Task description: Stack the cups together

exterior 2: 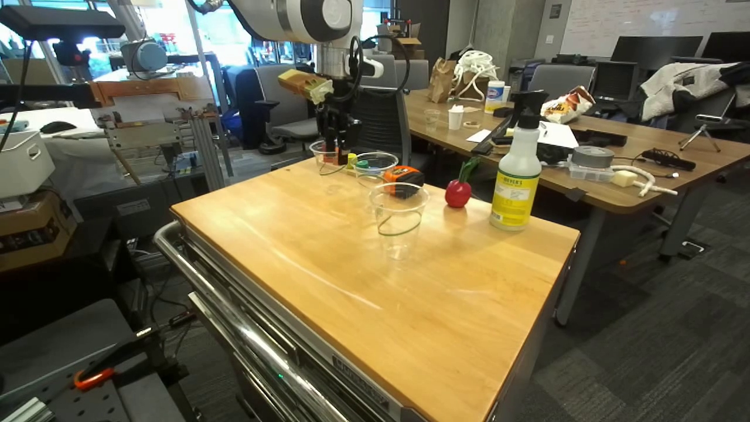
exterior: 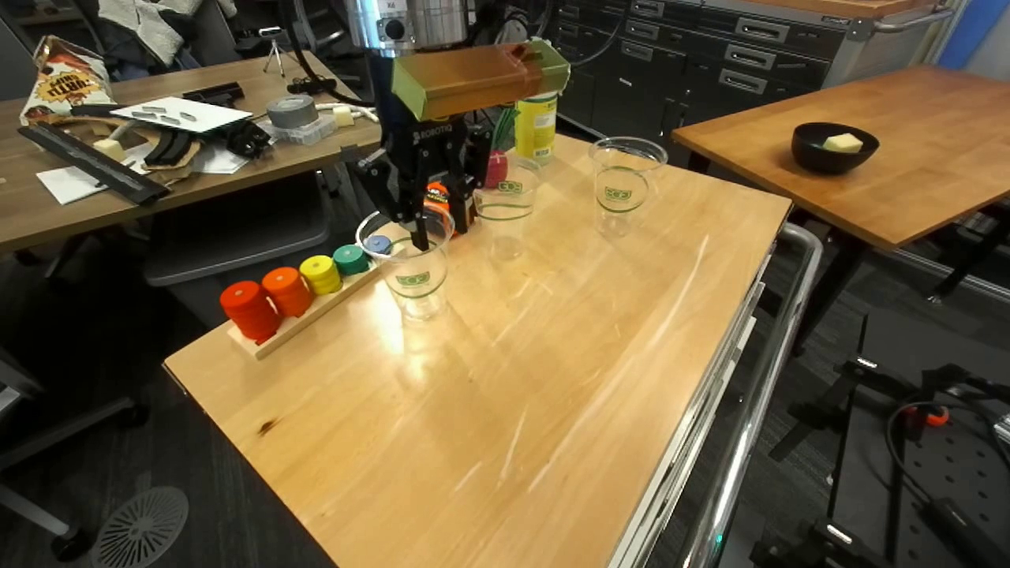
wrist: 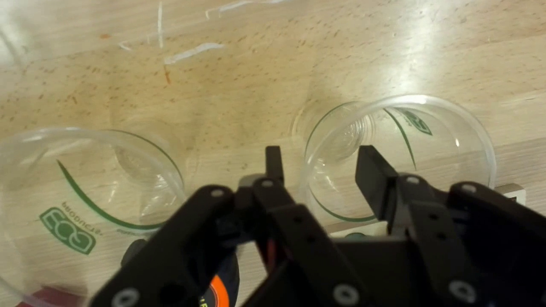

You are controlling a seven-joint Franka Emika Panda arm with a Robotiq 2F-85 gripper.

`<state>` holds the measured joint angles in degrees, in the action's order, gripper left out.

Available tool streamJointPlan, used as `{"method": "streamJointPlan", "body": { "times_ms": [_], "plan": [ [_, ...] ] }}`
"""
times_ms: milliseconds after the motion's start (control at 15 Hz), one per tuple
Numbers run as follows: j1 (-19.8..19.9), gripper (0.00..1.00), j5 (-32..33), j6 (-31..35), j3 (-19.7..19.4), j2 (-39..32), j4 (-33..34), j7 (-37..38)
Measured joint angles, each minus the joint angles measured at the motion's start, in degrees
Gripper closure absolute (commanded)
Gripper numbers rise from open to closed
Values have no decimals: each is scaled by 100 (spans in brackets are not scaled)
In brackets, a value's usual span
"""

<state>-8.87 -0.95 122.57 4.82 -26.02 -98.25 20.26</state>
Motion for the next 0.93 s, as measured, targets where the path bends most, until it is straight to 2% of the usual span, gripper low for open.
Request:
{"method": "streamJointPlan", "body": {
  "times_ms": [133,333,400,600,933],
  "plan": [
    [-78,95,92,-5,-57,-39,67,64],
    [-145,100,160,-14,-91,-51,98,154],
    [-152,97,159,-14,-90,-51,103,167],
    [-145,96,9,-20,-89,-50,125,195],
    [-17,96,-900,-64,-72,43,311,199]
  ]
}}
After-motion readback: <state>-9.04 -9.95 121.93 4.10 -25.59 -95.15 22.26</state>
